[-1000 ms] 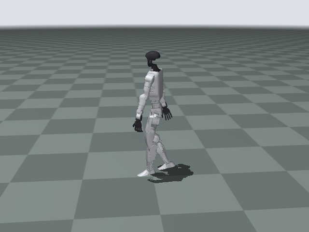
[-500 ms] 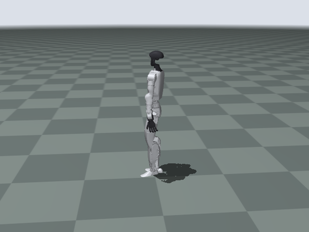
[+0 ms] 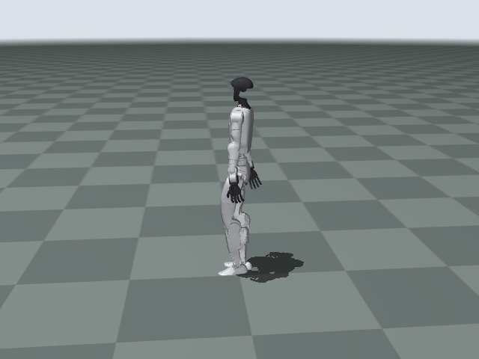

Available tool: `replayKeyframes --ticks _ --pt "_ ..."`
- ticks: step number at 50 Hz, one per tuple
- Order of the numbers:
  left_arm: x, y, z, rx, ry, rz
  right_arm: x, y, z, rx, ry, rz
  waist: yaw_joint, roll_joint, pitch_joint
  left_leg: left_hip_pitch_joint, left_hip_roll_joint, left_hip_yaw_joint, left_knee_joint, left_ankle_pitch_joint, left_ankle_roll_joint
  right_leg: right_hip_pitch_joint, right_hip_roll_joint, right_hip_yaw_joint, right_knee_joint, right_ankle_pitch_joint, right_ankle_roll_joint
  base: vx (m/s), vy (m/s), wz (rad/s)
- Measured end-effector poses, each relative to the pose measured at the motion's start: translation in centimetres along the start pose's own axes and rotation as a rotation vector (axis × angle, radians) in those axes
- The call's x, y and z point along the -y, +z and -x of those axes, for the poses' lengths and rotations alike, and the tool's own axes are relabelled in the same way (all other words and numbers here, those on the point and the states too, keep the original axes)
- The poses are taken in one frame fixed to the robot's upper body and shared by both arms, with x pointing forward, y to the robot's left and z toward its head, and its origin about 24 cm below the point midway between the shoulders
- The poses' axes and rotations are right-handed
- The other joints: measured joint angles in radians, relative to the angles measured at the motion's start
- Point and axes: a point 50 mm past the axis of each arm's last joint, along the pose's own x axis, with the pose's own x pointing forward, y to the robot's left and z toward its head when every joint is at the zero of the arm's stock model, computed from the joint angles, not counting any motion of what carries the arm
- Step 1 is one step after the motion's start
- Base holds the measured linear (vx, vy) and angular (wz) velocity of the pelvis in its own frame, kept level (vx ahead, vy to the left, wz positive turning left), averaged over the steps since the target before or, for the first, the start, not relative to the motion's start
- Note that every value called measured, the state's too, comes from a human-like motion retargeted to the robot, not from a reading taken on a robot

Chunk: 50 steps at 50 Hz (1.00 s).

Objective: In place motions

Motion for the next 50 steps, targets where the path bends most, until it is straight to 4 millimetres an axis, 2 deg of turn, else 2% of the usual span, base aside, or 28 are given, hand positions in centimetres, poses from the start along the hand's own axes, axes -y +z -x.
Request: replayKeyframes --ticks 3,7,8,12,15,20,27,30,40,50 --pt "0.1 0.1 0.0 0.006 -0.004 0.005 0.2 0.0 0.0 -0.003 -0.001 -0.013 0.006 -0.004 0.009 0.004 -0.019 -0.100 -0.009 0.001 0.002 0.007 -0.005 0.001 -0.001 0.004 -0.002 0.00 0.01 0.12" --pt "0.4 -1.0 -0.2 -0.023 -0.012 0.027 0.4 0.7 0.2 0.018 -0.015 0.015 0.028 0.006 -0.004 0.020 -0.004 -0.051 -0.053 -0.021 0.010 0.011 0.005 0.035 -0.001 0.010 0.000 0.06 0.03 -0.53" --pt "0.6 -1.4 -0.2 -0.036 -0.016 0.032 0.5 1.0 0.2 0.029 -0.019 0.023 0.014 0.017 -0.013 0.028 0.007 -0.028 -0.072 -0.021 0.014 0.010 0.014 0.028 -0.001 0.009 0.001 0.08 0.02 0.46" --pt "1.0 -2.4 -0.2 -0.076 -0.047 0.069 0.3 2.6 0.5 0.086 -0.025 0.036 -0.119 0.053 -0.042 0.031 0.019 -0.094 -0.106 -0.012 0.001 0.002 0.021 -0.060 -0.003 -0.006 0.013 0.02 0.01 0.99" --pt "1.0 -2.3 -0.2 -0.073 -0.052 0.088 -0.4 3.8 0.7 0.134 -0.005 0.013 -0.131 0.052 -0.033 0.038 0.020 -0.085 -0.117 -0.005 0.004 0.004 0.023 -0.060 0.003 -0.008 0.016 -0.01 0.01 0.06" --pt "0.4 -1.8 -0.1 -0.054 -0.027 0.080 -1.6 4.5 0.7 0.155 0.058 0.020 -0.115 0.037 -0.042 0.048 0.010 -0.090 -0.131 0.001 0.007 0.006 0.016 -0.073 0.006 -0.008 0.021 0.04 0.02 0.09" --pt "0.6 -1.0 -0.1 -0.031 -0.071 0.106 -1.4 5.5 1.0 0.173 -0.019 0.232 -0.106 0.019 -0.042 0.053 0.004 -0.096 -0.139 0.009 0.012 0.018 0.012 -0.086 0.006 -0.013 0.027 0.00 0.00 0.00" --pt "1.0 -0.8 0.0 -0.027 -0.108 0.109 -1.3 5.4 0.9 0.173 -0.015 0.256 -0.102 0.014 -0.045 0.052 -0.001 -0.102 -0.141 0.012 0.015 0.023 0.008 -0.095 0.004 -0.015 0.030 0.00 0.00 0.00" --pt "1.8 -1.3 -0.2 -0.042 -0.121 0.094 -0.9 3.6 0.6 0.096 0.019 0.110 -0.067 0.019 -0.065 0.060 -0.018 -0.102 -0.154 0.015 0.024 0.035 -0.004 -0.108 -0.001 -0.018 0.041 0.04 0.06 0.06" --pt "1.8 -1.7 -0.1 -0.057 -0.132 0.114 -0.4 2.9 0.5 0.076 0.001 0.110 -0.067 0.035 -0.076 0.065 -0.028 -0.115 -0.147 0.006 0.034 0.047 -0.011 -0.121 0.005 -0.028 0.050 0.02 0.03 0.04"
